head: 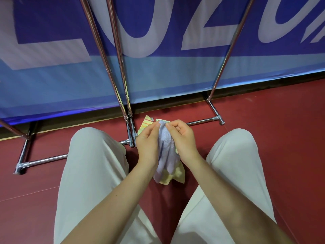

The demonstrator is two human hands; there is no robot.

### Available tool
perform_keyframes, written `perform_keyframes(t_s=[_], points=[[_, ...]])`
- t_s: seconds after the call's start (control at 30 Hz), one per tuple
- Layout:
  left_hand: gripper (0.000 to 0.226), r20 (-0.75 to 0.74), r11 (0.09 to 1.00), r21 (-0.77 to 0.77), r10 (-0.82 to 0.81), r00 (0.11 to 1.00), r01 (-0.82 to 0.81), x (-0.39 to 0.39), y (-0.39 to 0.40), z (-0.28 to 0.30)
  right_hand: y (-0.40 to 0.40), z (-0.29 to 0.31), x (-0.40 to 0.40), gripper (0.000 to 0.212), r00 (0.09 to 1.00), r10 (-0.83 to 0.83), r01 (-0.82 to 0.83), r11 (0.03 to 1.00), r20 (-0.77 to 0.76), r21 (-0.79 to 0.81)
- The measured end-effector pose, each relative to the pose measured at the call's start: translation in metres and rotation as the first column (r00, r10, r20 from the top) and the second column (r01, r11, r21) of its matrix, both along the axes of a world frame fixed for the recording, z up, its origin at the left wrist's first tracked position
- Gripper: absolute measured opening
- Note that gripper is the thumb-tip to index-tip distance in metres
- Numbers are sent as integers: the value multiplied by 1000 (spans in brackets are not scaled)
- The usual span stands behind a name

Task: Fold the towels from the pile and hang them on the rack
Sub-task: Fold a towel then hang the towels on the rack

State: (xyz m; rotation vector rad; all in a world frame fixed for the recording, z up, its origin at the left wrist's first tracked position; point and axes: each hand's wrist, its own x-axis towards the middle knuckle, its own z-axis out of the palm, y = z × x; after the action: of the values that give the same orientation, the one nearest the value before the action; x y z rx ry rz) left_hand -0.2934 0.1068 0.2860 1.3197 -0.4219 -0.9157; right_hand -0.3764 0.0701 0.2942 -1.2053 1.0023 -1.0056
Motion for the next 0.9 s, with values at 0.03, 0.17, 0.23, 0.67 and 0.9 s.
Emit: perform_keyframes(t_s=[0.03,0.17,0.23,0.67,0.9], points=[[15,-51,1000,-6,8,999,-8,0,0,0,0,0,2,17,1000,-5,5,1000,0,4],[21,-119,999,-6,34,992,-35,-1,-1,6,-1,-1,6,17,998,-38,38,999,-40,-5],[20,-134,1000,-8,24,991,-25,1,-1,9,-4,-1,7,16,995,-51,47,998,-81,-49],[16,87,989,7,-146,986,145,12,-5,3,-21,-9,1,19,992,-32,25,998,-126,-57],[16,120,993,53,-115,986,109,23,-7,7,-18,-12,0,13,990,115,-122,989,-85,-80]])
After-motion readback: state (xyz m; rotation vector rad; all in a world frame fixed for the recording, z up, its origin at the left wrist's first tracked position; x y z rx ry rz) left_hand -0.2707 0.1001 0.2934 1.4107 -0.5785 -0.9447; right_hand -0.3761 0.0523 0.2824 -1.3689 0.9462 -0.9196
